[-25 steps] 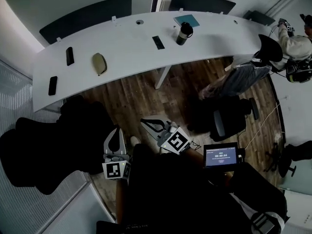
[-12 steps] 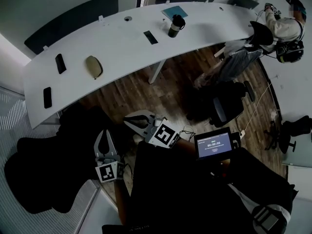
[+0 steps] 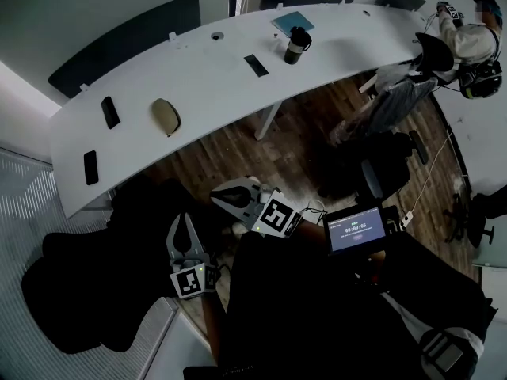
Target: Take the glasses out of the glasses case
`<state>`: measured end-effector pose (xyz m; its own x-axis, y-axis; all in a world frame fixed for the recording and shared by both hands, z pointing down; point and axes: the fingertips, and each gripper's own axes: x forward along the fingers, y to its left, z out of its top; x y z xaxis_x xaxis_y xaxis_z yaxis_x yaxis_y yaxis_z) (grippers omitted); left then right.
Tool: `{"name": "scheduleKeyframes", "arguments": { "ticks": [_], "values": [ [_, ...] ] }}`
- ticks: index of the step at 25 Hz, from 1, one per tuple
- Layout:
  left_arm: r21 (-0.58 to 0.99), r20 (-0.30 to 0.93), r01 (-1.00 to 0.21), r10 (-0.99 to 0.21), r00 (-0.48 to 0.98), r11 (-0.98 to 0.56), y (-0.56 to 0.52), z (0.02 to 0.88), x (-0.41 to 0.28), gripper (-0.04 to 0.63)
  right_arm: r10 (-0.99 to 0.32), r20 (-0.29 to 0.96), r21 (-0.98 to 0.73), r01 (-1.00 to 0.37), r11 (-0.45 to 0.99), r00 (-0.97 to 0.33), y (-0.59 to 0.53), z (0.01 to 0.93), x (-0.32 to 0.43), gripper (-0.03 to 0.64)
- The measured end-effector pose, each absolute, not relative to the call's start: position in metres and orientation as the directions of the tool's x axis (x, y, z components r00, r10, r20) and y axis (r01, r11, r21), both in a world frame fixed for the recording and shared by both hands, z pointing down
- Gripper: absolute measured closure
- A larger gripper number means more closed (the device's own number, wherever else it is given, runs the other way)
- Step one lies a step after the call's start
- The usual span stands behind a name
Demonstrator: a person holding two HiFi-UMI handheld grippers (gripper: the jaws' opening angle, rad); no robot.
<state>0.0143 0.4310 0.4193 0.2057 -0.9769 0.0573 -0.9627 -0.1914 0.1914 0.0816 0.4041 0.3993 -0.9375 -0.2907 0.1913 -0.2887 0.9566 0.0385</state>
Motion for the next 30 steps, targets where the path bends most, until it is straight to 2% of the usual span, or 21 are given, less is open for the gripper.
{"name": "scheduleKeyframes", "arguments": {
  "ticks": [15,30],
  "values": [
    [0.161,0.136,-0.964,-0.962,0.235,-0.212,0.379,0.436,0.051,0.588,-0.275,0.165,-0.02,-0.282,0.959,-0.947,0.345,0.419,0.097,0.609],
    [0.115,0.193,-0.962,-0.945,0.266,-0.247,0.256,0.433,0.102,0.588,-0.306,0.124,-0.102,-0.319,0.942,-0.944,0.225,0.426,0.137,0.609]
  ]
}}
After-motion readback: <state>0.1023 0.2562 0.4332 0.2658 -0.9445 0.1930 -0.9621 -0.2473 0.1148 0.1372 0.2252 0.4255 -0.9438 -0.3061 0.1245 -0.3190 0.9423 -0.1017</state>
